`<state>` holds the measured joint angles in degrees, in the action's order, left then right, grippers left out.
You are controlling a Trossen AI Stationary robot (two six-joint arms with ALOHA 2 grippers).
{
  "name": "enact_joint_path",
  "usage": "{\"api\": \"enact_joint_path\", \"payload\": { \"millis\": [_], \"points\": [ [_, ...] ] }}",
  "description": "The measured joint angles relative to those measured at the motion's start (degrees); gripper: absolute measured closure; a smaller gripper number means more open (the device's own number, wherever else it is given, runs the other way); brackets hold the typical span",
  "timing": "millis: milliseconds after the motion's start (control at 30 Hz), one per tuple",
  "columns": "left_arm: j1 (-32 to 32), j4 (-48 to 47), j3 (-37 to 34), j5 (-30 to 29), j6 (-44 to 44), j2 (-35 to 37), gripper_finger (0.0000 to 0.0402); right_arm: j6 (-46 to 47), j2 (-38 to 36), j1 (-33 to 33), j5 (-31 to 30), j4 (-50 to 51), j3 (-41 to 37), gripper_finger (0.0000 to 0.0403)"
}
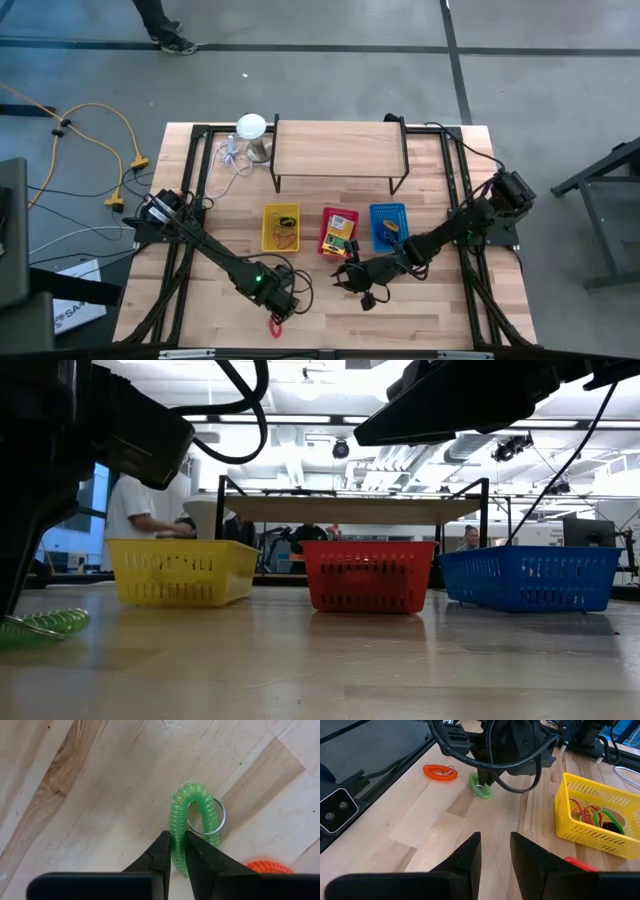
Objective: Pick & Place Office Desk Supplies
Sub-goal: Put the green spiral keychain into the blue bin
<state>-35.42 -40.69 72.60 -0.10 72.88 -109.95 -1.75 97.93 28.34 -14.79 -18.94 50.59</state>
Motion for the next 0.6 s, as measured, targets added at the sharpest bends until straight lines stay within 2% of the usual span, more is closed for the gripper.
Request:
{"api": "enact_joint_path", "payload": {
  "millis": [367,600],
  "points": [
    [0.0,0.3,-0.02,-0.26,-1.61,0.16,0.0364,0.0,0.0,0.01,0.0,0.0,0.0,0.0311],
    [-0.62,2.11,-0.16,-3.99,-3.86,2.32,0.0364,-0.01,0.0,0.02,0.0,0.0,0.0,0.0311]
  ]
}}
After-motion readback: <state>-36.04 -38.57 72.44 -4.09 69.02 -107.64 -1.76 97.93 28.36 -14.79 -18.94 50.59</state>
